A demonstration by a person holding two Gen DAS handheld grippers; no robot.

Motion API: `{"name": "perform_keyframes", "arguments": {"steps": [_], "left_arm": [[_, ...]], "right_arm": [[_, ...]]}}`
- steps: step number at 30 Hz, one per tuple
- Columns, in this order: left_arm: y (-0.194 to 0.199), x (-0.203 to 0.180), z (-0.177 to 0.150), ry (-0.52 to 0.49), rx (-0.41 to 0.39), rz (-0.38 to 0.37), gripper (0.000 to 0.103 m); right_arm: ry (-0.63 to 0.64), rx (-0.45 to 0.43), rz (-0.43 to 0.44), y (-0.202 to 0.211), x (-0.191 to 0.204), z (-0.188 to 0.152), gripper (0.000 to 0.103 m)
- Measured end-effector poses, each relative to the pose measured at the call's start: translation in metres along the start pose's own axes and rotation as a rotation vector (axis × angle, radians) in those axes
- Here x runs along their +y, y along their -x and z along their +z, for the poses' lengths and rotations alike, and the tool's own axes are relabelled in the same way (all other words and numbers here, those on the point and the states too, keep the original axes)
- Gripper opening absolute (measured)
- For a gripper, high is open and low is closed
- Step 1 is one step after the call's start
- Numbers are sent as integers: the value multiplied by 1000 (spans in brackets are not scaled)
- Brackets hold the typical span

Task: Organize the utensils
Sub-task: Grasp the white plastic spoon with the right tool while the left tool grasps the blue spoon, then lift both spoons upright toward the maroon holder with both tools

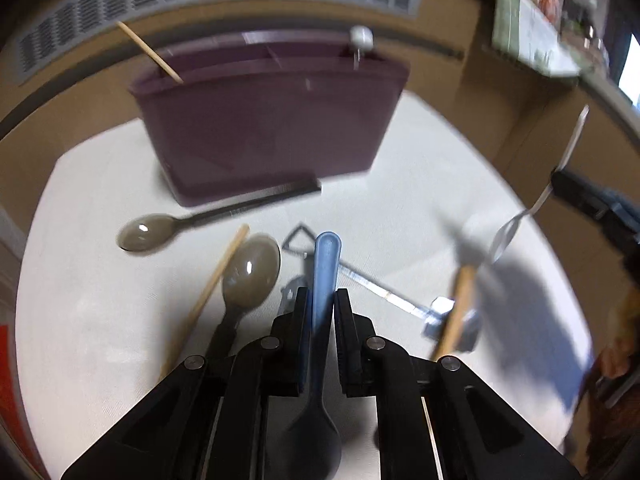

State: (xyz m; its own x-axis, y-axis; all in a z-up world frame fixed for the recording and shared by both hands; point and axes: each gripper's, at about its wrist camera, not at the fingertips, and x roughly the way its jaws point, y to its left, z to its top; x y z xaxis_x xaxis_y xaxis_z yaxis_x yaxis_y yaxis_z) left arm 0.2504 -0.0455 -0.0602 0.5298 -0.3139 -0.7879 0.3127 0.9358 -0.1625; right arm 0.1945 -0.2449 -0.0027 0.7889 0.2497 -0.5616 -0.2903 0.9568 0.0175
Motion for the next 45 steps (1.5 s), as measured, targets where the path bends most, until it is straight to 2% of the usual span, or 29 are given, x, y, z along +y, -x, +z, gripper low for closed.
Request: {"name": "perform_keyframes", "arguments": {"steps": [7, 12, 13, 21, 26, 28, 30, 31, 32, 34, 39, 42, 45], "left_arm": [[62, 2, -2, 56, -209, -18, 11], [82, 7, -4, 61, -245, -17, 9], [83, 6, -3, 62, -249, -16, 5], [93, 10, -7, 70, -280, -8, 4], [82, 20, -10, 113, -246, 16, 6], [71, 24, -11, 117, -217, -17, 8], [56, 24, -10, 99, -181, -83, 22], [49, 22, -7, 85, -167, -109, 36], [39, 18, -3, 60, -146, -134, 41], [16, 8, 9, -14, -91, -125, 41], [-33, -9, 33, -148, 4, -1, 39], [-50, -15, 40, -175, 48, 25, 37], [-65, -15, 45, -162, 83, 71, 27]], "right_arm": [[-5, -30, 32, 8, 4, 11, 7], [15, -33, 47, 9, 16, 14, 7], [19, -33, 49, 9, 18, 15, 7], [46, -29, 42, 10, 26, 18, 7], [52, -23, 38, 9, 26, 17, 7], [50, -17, 35, 7, 25, 16, 7], [43, -10, 35, 4, 23, 15, 7], [38, -6, 35, 3, 22, 14, 7], [35, -2, 34, 2, 21, 13, 7], [30, 7, 32, -1, 20, 11, 7], [26, 4, 8, -1, 16, 5, 7], [16, -1, -3, 1, 11, 0, 7], [-8, 7, 6, 0, 6, -5, 7]]}}
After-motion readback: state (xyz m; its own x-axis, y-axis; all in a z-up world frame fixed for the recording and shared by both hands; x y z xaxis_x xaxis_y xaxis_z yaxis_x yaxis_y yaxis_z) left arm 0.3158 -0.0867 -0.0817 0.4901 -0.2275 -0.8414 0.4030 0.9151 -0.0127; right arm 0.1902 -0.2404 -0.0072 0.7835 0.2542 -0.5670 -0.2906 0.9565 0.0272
